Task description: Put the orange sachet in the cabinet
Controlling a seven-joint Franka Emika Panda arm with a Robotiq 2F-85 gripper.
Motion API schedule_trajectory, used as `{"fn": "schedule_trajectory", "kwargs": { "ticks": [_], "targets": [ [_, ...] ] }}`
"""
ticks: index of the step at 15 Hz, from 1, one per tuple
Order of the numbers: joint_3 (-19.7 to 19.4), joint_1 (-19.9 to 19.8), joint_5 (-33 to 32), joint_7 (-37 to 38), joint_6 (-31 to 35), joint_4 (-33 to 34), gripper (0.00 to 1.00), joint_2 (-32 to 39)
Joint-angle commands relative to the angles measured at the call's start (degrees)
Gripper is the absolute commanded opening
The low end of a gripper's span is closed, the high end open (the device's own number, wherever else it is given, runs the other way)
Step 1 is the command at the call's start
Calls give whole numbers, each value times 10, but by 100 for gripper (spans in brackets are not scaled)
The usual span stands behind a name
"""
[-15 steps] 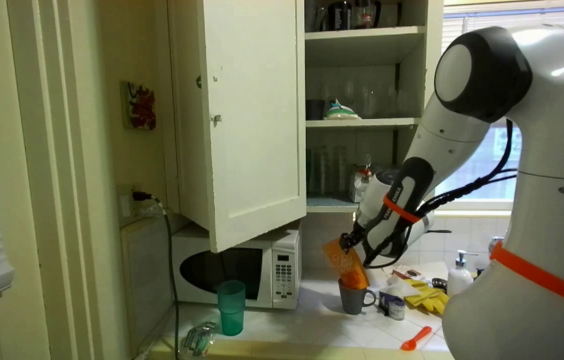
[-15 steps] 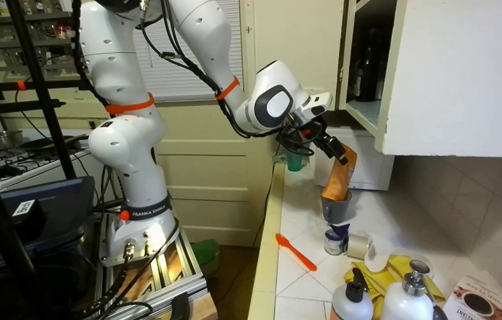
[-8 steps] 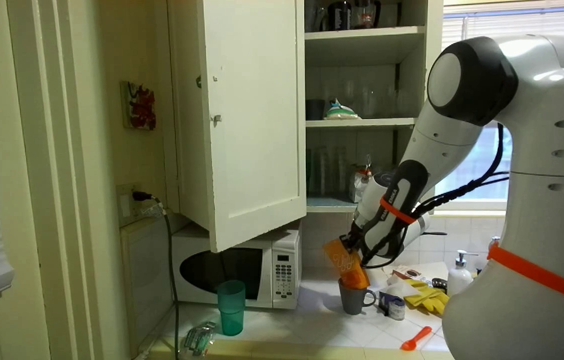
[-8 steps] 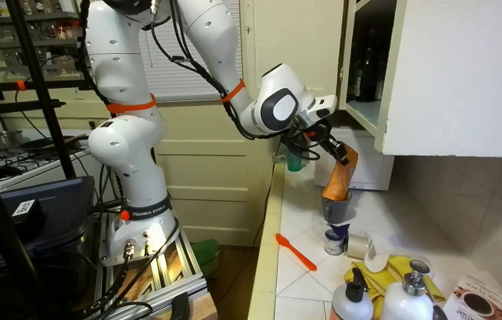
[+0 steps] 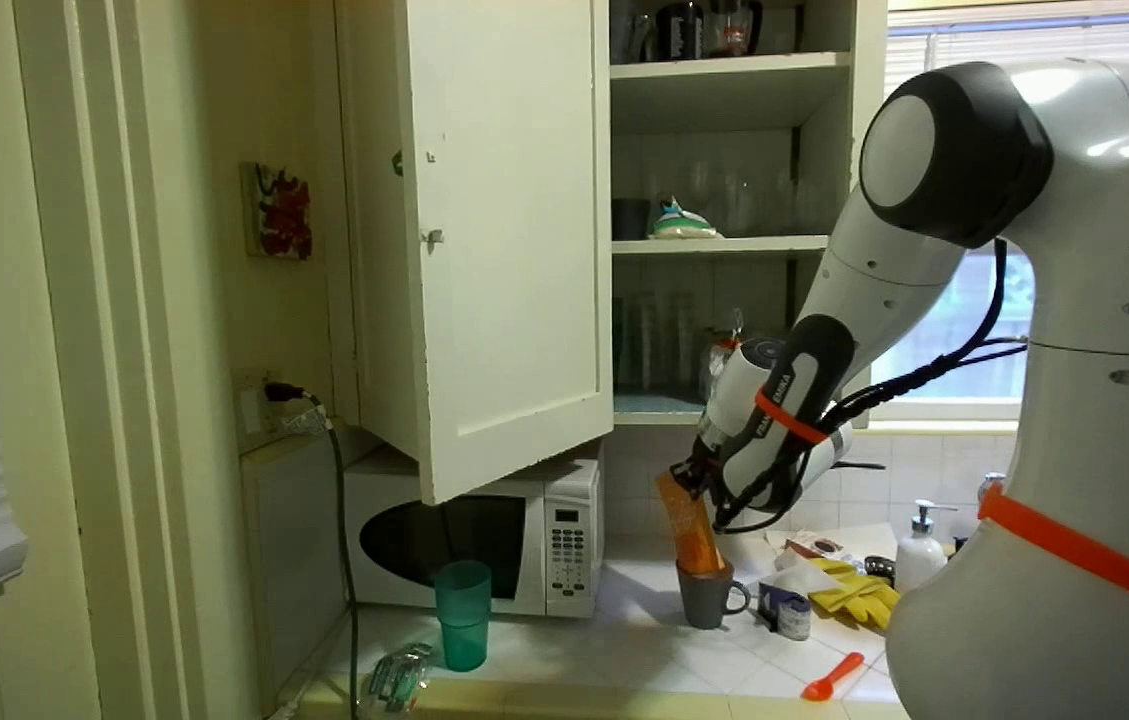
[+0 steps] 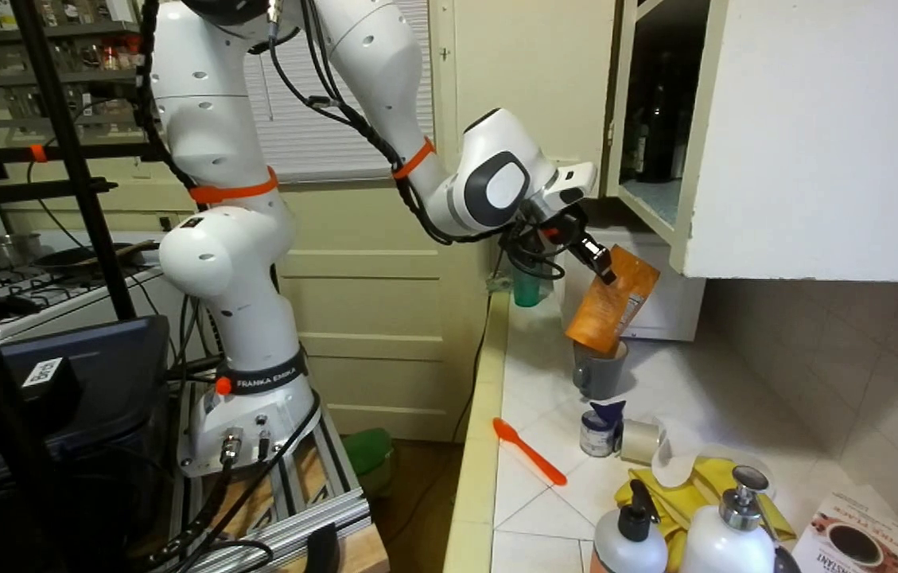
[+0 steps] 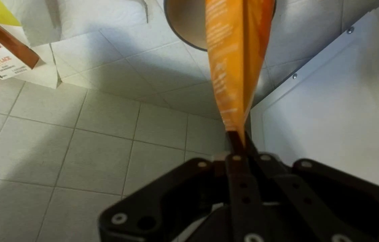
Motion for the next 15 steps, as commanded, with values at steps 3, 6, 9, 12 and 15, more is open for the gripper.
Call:
{"fn": "schedule_trajectory", "kwargs": {
  "ticks": [3, 6, 9, 12, 15],
  "targets": [
    [6, 0, 2, 14, 0, -28, 0, -64],
    [-6, 40, 10, 2, -14, -47, 0, -81],
    [-30, 97, 15, -3, -19, -65, 0, -86],
    [-56, 142, 21, -1, -36, -76, 0, -107],
    [-75, 156, 21, -5, -61, -79, 0, -146]
  ]
}}
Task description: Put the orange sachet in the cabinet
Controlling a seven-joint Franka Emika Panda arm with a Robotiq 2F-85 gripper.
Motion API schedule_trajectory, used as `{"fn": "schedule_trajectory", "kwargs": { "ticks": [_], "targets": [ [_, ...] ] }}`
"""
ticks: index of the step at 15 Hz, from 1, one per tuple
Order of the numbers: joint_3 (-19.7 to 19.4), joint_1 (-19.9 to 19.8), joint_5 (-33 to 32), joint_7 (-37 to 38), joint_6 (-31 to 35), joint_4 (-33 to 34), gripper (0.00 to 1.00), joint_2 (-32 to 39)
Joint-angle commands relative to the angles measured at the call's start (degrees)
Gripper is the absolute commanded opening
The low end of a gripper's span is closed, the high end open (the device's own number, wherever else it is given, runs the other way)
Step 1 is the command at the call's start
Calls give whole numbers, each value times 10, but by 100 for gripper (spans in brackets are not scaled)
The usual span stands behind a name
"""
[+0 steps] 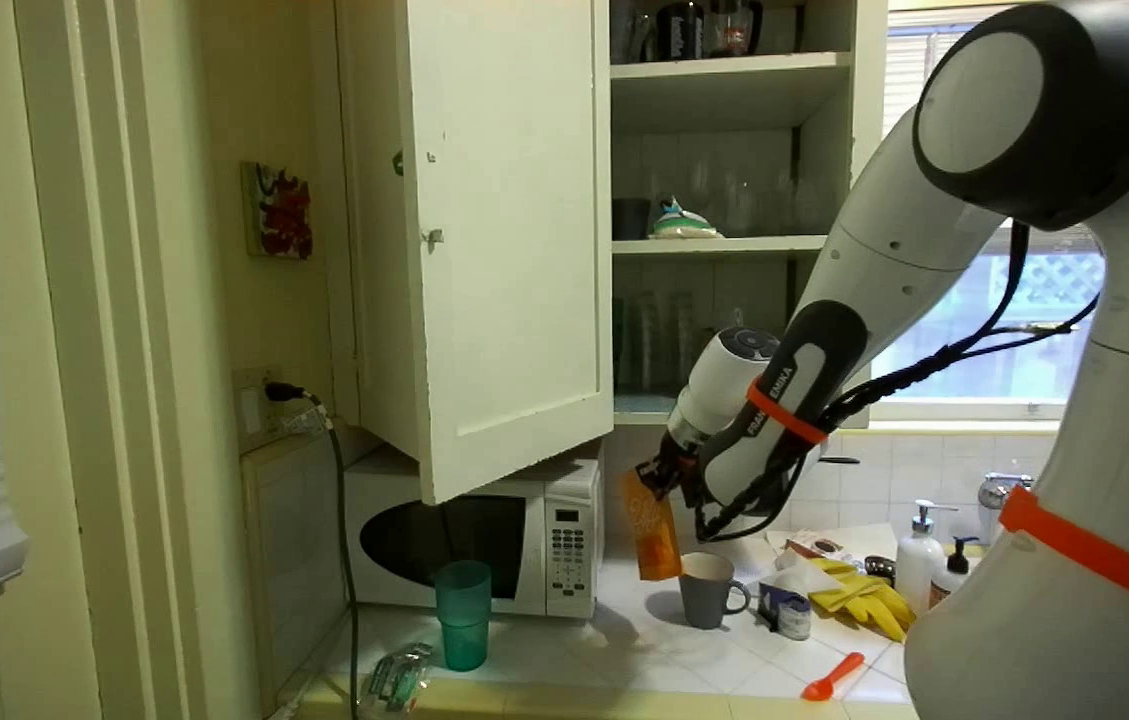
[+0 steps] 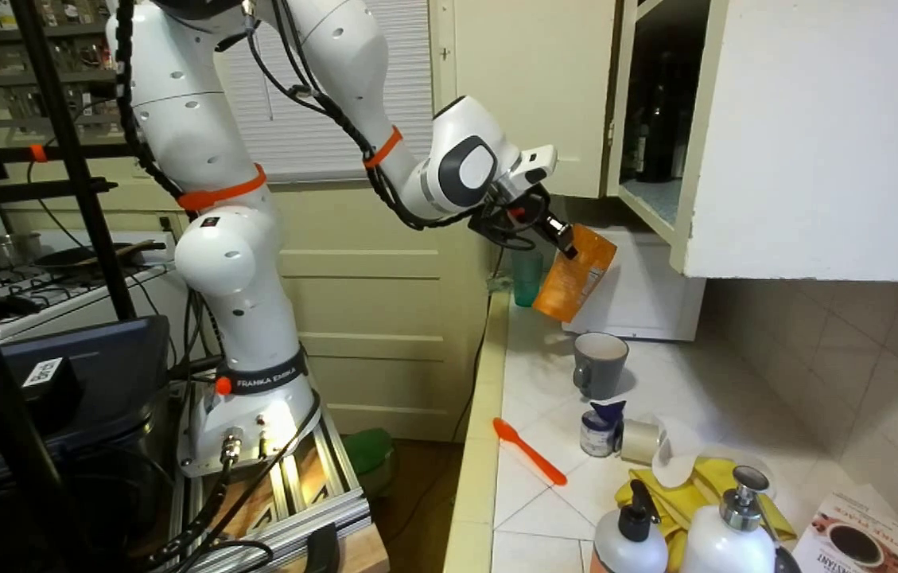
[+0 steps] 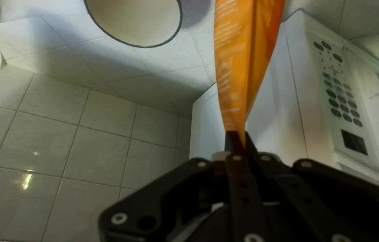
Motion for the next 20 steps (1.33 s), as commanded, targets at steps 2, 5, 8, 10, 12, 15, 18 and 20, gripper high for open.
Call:
{"fn": "schedule_trajectory", "kwargs": {
  "ticks": [2, 5, 8, 10, 12, 15, 18, 20],
  "targets": [
    [-25, 10, -6, -20, -67, -17, 0, -96],
    [-28, 1, -11, -32, -99, -19, 0, -149],
    [-39, 5, -3, -40, -121, -17, 0, -187],
    [-45, 9, 0, -42, -121, -20, 0, -210],
    [-51, 17, 10, -38, -133, -23, 0, -233],
    [-52, 9, 8, -30, -136, -25, 0, -263],
    [-32, -28, -12, -19, -120, -16, 0, -276],
    [-24, -46, -15, -17, -112, -11, 0, -278]
  ]
}}
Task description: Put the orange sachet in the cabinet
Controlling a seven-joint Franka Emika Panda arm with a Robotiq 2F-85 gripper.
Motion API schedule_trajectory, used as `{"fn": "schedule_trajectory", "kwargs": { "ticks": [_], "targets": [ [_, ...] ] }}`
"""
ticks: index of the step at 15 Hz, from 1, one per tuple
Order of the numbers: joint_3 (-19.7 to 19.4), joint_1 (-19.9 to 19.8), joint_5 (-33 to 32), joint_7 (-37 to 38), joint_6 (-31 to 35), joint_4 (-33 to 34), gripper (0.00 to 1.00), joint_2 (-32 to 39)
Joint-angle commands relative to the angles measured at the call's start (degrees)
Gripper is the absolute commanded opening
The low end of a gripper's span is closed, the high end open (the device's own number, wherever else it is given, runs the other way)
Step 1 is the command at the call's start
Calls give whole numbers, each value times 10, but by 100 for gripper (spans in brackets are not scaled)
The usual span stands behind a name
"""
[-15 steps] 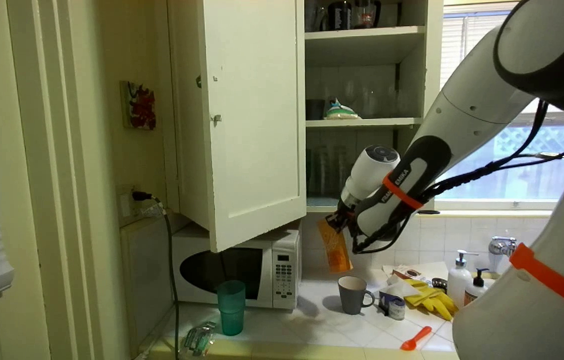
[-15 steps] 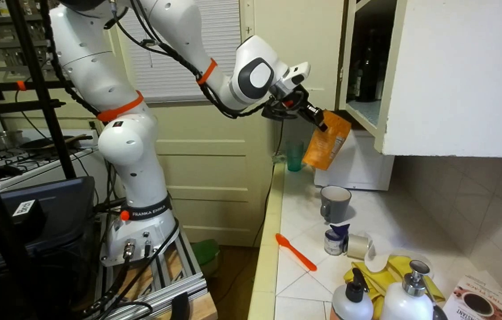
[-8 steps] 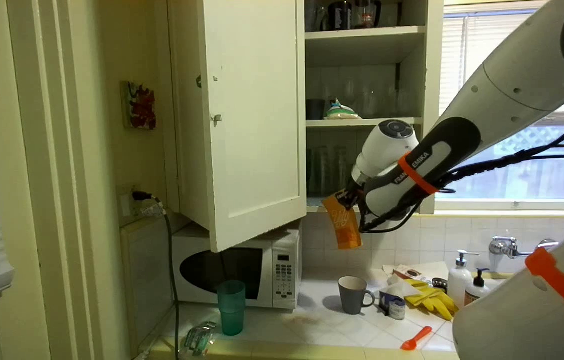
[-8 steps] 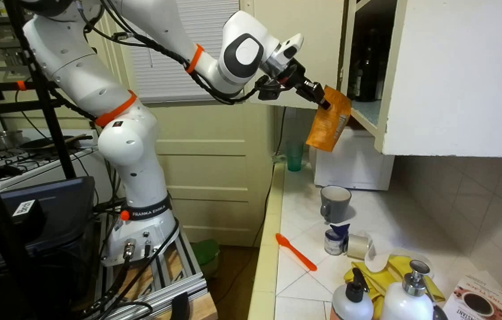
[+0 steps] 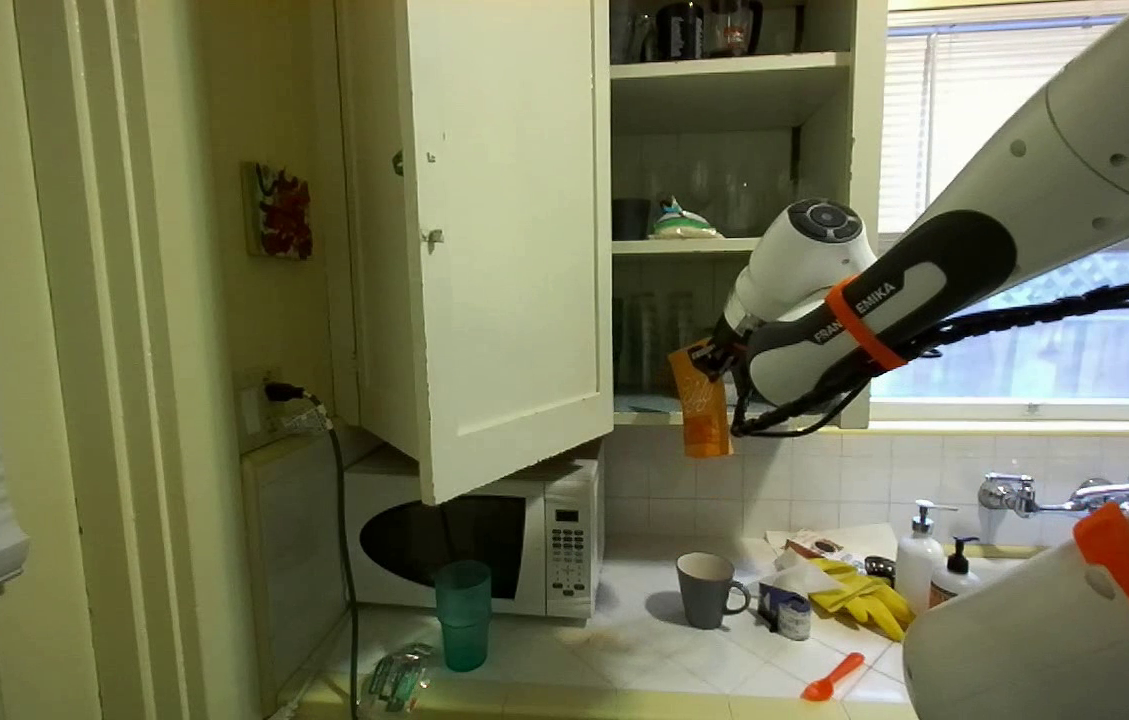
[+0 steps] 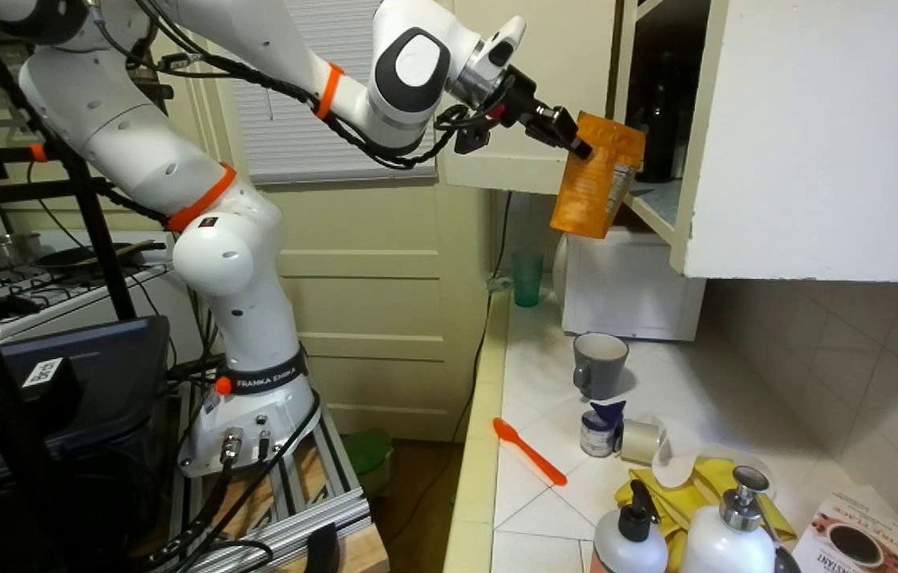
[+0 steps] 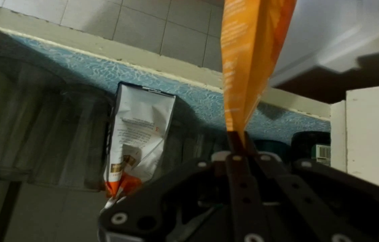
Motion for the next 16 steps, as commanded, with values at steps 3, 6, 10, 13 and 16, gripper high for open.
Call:
{"fn": "schedule_trajectory", "kwargs": {
  "ticks": [3, 6, 10, 13, 16],
  "targets": [
    [37, -64, -18, 18, 33, 4, 0, -24],
    [60, -103, -20, 17, 84, 17, 0, -15],
    [115, -193, -12, 17, 174, 28, 0, 5],
    [157, -260, 9, 14, 222, 34, 0, 26],
    [199, -323, 34, 13, 251, 43, 0, 54]
  ]
}}
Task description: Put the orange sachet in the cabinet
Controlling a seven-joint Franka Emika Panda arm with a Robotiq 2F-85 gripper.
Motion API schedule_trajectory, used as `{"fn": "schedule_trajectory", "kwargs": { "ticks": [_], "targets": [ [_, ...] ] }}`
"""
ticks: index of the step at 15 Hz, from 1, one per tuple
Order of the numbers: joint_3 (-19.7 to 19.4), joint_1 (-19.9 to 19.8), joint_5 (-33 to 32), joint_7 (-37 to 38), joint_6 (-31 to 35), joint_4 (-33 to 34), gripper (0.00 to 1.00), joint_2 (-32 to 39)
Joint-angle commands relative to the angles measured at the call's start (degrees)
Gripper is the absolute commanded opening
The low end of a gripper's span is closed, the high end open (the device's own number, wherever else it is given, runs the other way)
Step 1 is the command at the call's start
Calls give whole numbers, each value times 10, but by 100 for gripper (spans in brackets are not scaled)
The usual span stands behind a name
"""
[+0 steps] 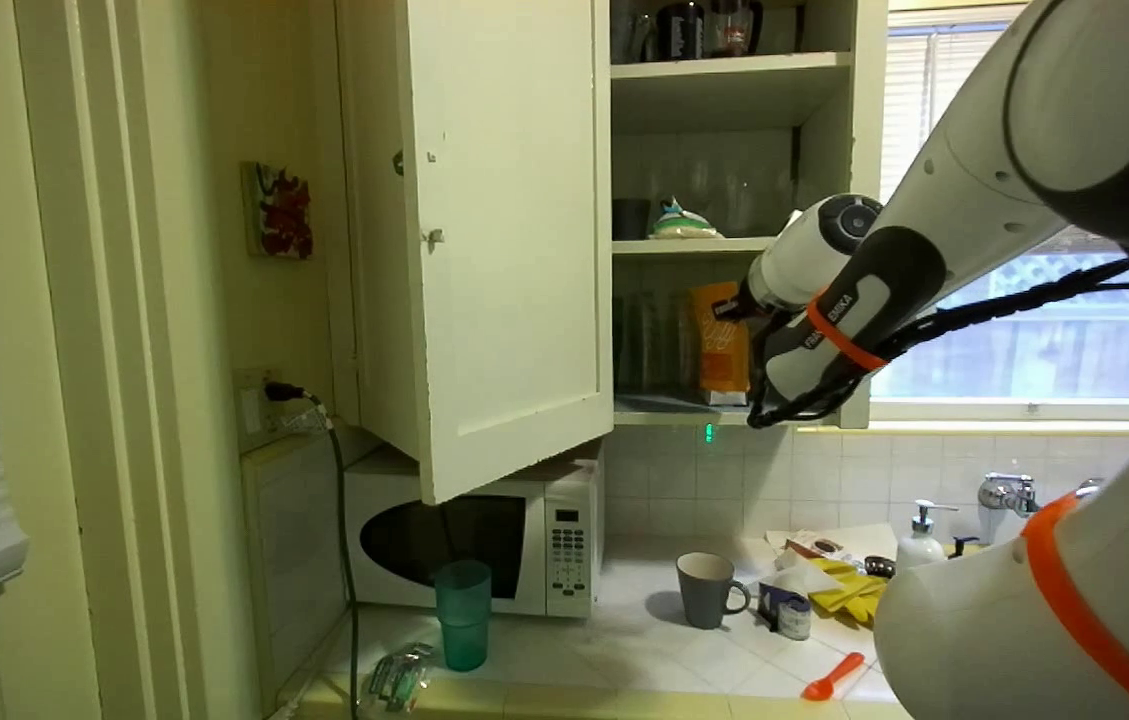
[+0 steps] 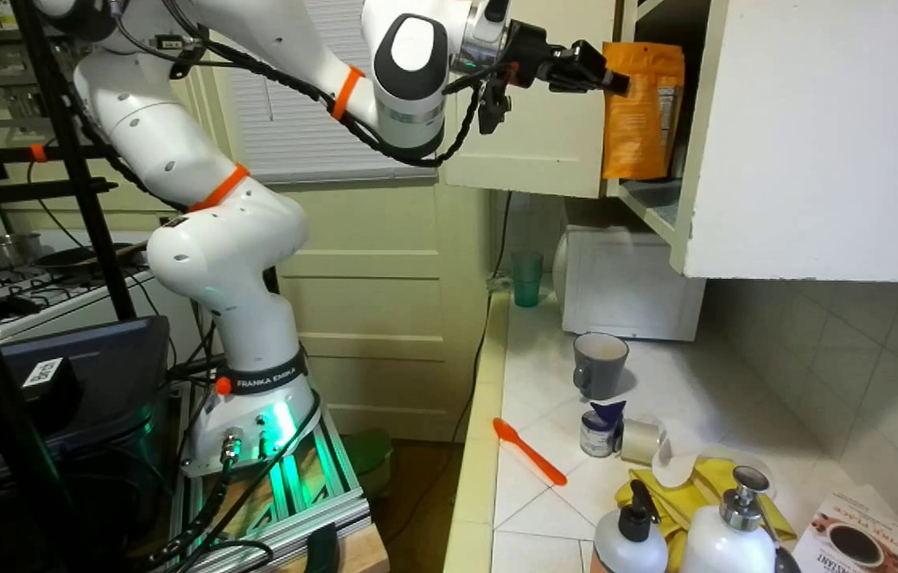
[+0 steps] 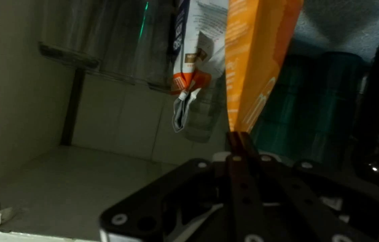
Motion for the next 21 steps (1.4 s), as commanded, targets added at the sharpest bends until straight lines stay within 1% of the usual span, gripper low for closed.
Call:
{"fn": "schedule_trajectory", "kwargs": {
  "ticks": [1, 3, 5, 10, 12, 15, 17, 18, 21],
  "targets": [
    [53, -72, 32, 7, 43, 21, 0, 46],
    [75, -93, 48, 5, 58, 27, 0, 67],
    [90, -101, 59, 2, 66, 36, 0, 89],
    [93, -78, 55, 5, 75, 49, 0, 129],
    [97, -77, 56, 3, 84, 57, 0, 138],
    [84, -43, 42, 12, 76, 66, 0, 158],
    [84, -30, 42, 13, 75, 71, 0, 163],
    [76, -14, 37, 18, 72, 75, 0, 172],
    [75, -1, 41, 15, 73, 85, 0, 182]
  ]
}}
